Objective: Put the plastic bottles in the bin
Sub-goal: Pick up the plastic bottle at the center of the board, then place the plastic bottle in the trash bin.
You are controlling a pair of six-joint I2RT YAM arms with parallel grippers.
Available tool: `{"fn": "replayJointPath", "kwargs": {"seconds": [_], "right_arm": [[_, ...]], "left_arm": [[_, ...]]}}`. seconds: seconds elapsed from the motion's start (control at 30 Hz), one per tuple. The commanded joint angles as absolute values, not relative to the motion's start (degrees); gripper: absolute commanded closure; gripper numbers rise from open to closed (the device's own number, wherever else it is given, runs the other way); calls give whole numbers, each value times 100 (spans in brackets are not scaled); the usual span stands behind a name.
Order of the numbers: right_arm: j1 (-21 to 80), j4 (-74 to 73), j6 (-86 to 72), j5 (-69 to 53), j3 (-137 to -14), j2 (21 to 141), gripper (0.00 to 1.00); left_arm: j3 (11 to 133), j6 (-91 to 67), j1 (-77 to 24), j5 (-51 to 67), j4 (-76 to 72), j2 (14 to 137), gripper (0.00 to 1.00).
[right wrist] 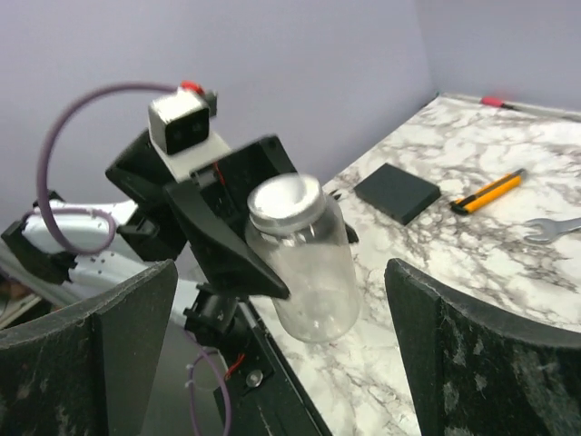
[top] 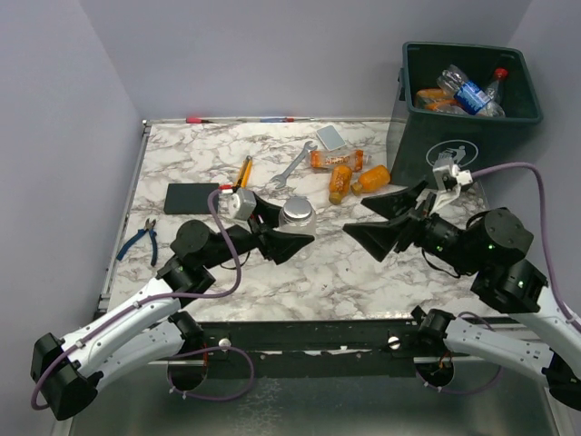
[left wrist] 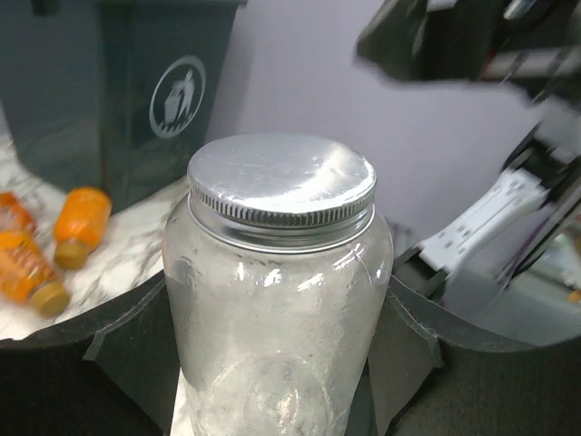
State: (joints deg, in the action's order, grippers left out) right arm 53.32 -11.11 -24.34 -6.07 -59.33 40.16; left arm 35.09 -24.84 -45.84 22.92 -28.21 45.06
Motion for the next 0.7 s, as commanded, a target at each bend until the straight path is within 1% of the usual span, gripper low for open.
{"fn": "replayJointPath", "kwargs": {"seconds": [0.0, 0.1, 0.17, 0.43, 0.53, 0.67], "right_arm": [[5370, -2290, -2383, 364, -6580, 4354, 0], [5370, -2816, -2304, 96, -7262, 5147, 5], [5370, -2878, -2324, 36, -7387, 5497, 8], [5391, -2044, -2582, -582, -7050, 6065, 13], [5458, -1872, -2648, -666, -6966, 6189, 13], [5557, -1816, -2686, -595, -6885, 6274, 15]], "left_arm": [[3582, -906, -4634, 2315, -1642, 4583, 87], [3586, -426, -4655, 2125, -1406, 4554, 89], [3582, -238, -4662, 2092, -1373, 4524, 90], [3664, -346, -4692, 2146, -1380, 4578, 91], [3735, -523, -4693, 2089, -1380, 4649, 94], [3801, -714, -4692, 2155, -1382, 4767, 94]]}}
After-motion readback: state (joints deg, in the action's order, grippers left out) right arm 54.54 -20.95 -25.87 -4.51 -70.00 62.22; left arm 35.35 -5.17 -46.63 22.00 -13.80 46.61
